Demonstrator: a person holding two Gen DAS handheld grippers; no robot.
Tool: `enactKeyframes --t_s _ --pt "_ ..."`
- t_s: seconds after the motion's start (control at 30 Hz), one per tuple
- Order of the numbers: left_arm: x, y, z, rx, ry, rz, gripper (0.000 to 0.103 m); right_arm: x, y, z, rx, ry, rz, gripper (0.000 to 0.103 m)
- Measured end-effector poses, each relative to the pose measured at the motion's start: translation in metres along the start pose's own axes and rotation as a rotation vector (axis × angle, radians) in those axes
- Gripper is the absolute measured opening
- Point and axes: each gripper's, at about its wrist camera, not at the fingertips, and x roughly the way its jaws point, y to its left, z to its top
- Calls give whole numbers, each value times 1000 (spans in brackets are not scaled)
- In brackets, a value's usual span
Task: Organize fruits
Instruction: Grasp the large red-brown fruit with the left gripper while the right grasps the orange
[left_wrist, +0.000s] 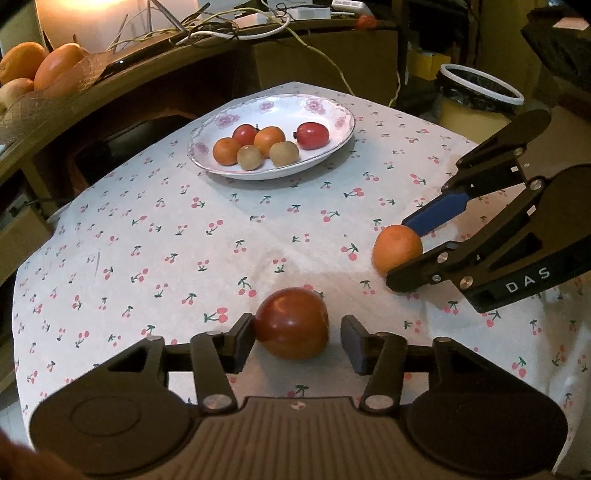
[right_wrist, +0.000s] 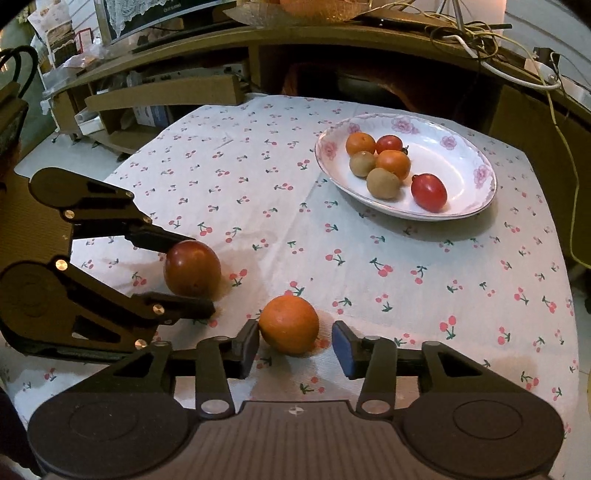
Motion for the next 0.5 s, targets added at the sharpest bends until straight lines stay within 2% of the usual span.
enactKeyframes --t_s 0.3,0.5 --pt "-2 6 -3 -36 11 10 60 4 1 5 -10 7 19 49" --pt "-3 13 2 -95 8 -14 60 3 -1 5 -5 7 19 49"
